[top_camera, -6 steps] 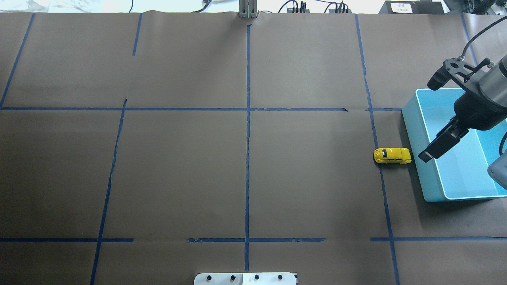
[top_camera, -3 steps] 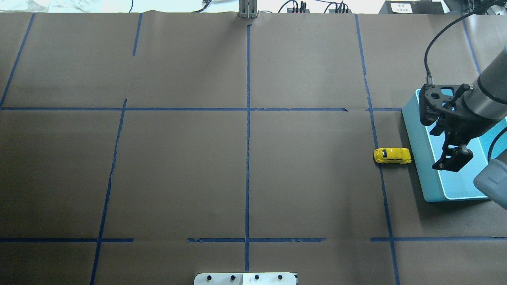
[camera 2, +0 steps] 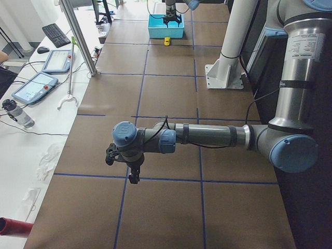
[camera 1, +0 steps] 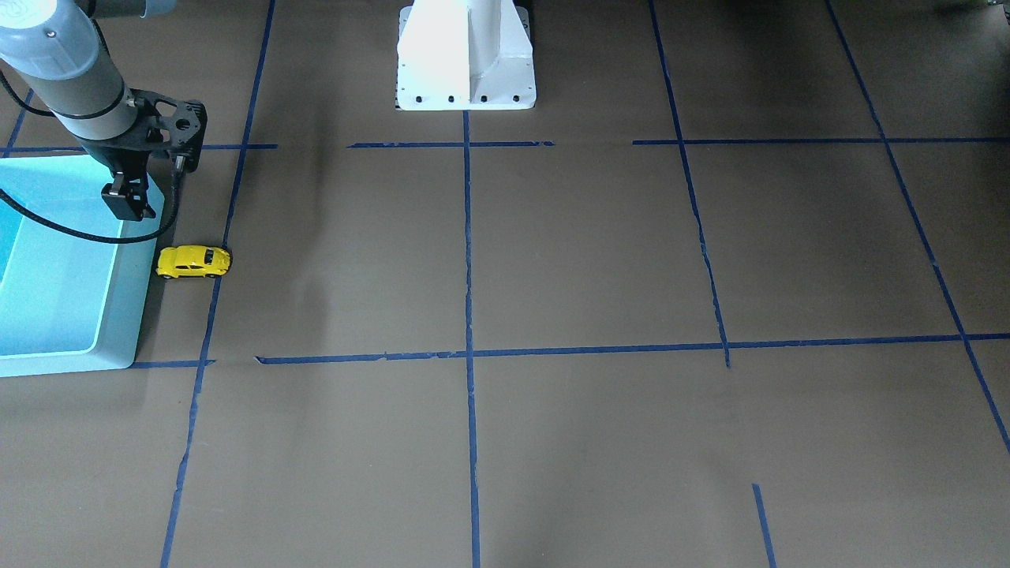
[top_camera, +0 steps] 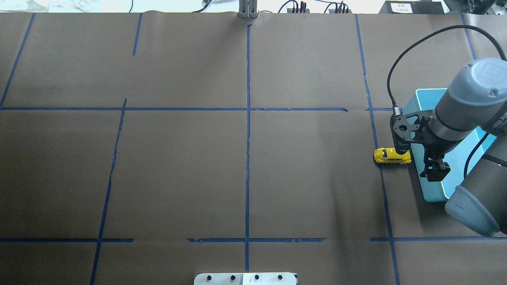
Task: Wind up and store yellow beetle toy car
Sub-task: 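Lower the right gripper and close it on the yellow car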
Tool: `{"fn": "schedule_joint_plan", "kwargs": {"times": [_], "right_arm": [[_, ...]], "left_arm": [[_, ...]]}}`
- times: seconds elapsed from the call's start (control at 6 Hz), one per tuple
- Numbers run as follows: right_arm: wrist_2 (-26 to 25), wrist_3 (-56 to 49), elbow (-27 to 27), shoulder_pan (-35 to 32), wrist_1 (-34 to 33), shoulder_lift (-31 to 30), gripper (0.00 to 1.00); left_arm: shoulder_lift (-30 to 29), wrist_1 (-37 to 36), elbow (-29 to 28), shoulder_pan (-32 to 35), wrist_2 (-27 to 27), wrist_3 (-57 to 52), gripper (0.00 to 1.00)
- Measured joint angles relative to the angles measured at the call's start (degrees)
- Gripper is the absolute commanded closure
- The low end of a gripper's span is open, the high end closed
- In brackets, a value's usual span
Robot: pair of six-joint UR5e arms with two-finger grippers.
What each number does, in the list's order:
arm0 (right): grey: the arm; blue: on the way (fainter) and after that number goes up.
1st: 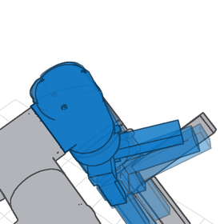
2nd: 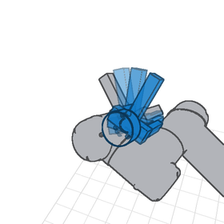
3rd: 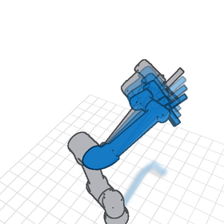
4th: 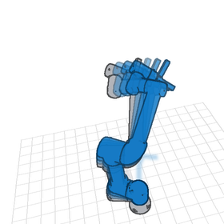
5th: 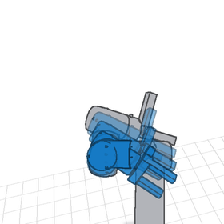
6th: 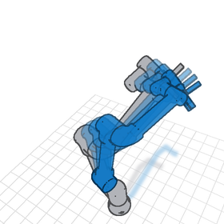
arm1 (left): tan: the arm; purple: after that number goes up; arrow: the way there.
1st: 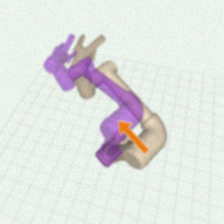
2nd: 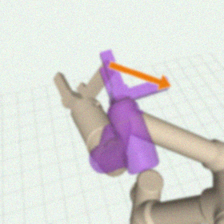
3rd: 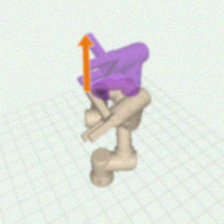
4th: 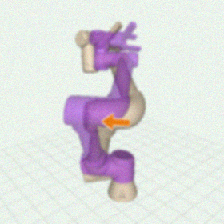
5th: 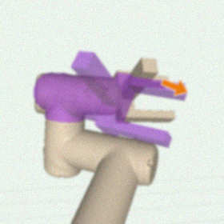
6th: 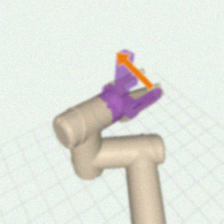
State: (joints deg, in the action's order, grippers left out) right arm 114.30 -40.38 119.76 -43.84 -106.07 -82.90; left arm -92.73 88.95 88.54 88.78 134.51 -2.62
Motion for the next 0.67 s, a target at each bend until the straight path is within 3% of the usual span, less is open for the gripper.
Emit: {"fn": "schedule_joint_plan", "kwargs": {"times": [0.33, 0.67], "right_arm": [[-7.75, 1.23, -3.54, 3.07, 4.67, 0.61, 0.0], [-10.51, 1.74, -7.77, 4.15, 8.6, 1.89, 0.0]], "left_arm": [[0.15, -0.16, -0.01, 0.01, -0.77, -0.85, 0.0], [0.25, -0.21, -0.25, 0.02, -0.8, -1.21, 0.0]]}}
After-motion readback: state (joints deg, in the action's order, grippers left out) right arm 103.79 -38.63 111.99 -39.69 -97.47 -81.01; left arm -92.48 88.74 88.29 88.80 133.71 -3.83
